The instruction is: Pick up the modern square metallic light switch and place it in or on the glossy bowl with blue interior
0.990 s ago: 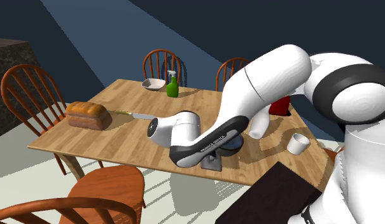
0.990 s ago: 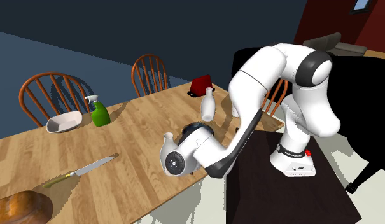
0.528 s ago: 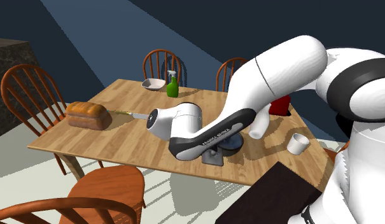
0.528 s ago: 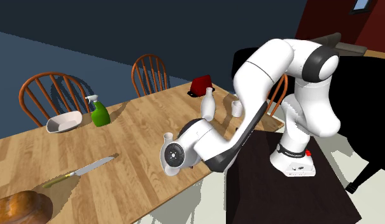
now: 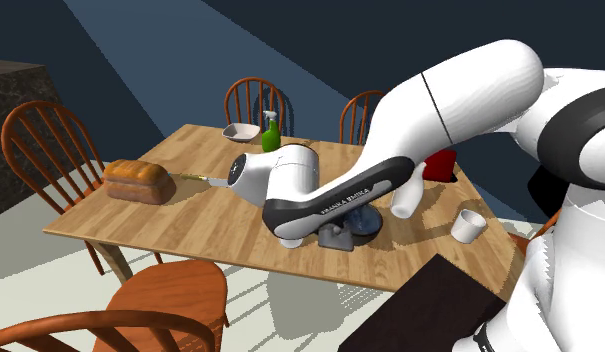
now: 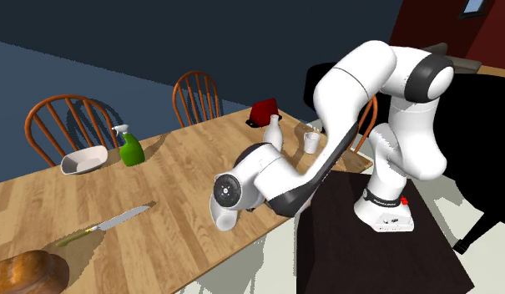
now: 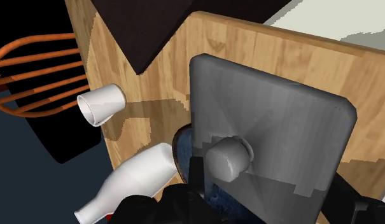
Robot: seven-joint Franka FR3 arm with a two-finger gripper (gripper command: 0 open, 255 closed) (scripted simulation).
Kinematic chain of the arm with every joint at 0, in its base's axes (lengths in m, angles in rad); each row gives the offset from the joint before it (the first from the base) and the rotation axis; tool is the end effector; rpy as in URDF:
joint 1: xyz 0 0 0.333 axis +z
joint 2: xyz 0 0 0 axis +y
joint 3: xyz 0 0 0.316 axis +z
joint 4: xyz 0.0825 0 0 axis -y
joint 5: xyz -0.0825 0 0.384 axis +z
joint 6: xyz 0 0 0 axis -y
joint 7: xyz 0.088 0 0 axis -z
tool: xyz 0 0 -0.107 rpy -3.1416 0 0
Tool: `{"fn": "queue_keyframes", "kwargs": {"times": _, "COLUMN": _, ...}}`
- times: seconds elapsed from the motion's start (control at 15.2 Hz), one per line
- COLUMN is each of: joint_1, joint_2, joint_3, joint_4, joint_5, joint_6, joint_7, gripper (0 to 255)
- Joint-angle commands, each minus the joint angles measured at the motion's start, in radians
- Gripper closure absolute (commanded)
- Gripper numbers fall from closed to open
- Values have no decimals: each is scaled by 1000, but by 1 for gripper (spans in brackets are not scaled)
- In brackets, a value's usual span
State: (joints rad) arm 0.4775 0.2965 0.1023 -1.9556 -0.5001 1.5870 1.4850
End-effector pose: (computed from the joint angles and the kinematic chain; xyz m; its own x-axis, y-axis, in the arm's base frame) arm 0.4741 0.2482 0.3042 0.7889 -0.5405 0.2924 -0.5802 -0.4981 0.6445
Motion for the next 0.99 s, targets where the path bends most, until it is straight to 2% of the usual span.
{"fn": "queue_keyframes", "kwargs": {"times": 0.0, "joint_1": -13, "joint_2": -18, "joint_3": -9, "joint_4": -13, "joint_5": -10, "joint_6": 4, "joint_7": -20, "gripper": 255}}
{"fn": "queue_keyframes", "kwargs": {"times": 0.46, "joint_1": -108, "joint_2": -74, "joint_3": -84, "joint_4": -90, "joint_5": -92, "joint_6": 95, "joint_7": -132, "gripper": 255}}
{"fn": "queue_keyframes", "kwargs": {"times": 0.92, "joint_1": -202, "joint_2": -88, "joint_3": -163, "joint_4": -108, "joint_5": -172, "joint_6": 183, "joint_7": -244, "gripper": 255}}
